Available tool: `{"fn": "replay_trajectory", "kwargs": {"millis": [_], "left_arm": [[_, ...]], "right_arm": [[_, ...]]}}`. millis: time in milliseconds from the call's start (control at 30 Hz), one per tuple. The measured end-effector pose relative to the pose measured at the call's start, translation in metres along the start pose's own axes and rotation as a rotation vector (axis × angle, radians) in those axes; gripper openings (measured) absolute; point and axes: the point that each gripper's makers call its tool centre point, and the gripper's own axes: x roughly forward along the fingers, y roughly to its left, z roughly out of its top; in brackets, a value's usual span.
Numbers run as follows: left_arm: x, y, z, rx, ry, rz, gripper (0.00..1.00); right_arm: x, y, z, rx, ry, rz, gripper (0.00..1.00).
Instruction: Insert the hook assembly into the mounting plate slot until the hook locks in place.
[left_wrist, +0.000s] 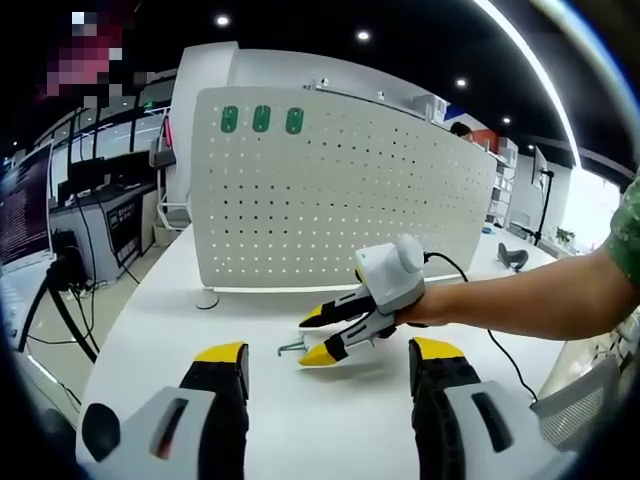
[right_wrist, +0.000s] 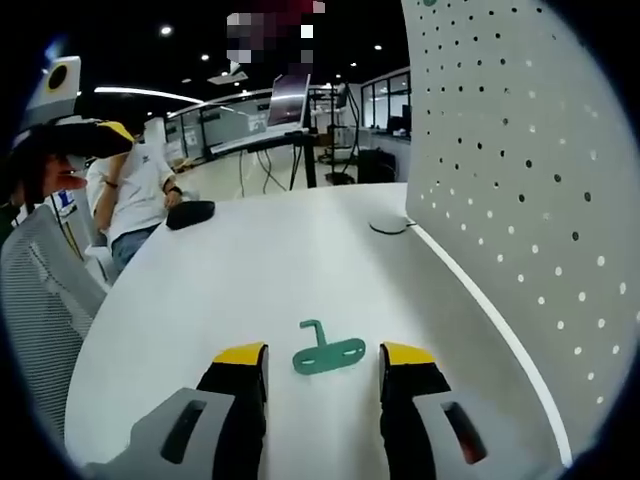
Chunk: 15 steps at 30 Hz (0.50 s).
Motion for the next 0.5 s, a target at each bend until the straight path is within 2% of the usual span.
{"fn": "replay_trajectory", "kwargs": {"millis": [500], "left_arm": [[0.0011, 0.0011, -0.0027, -0.005, 0.007, 0.002, 0.65]], "right_arm": [[0.0021, 0.0017, -0.0049, -0.008, 0.006, 0.010, 0.37]]}}
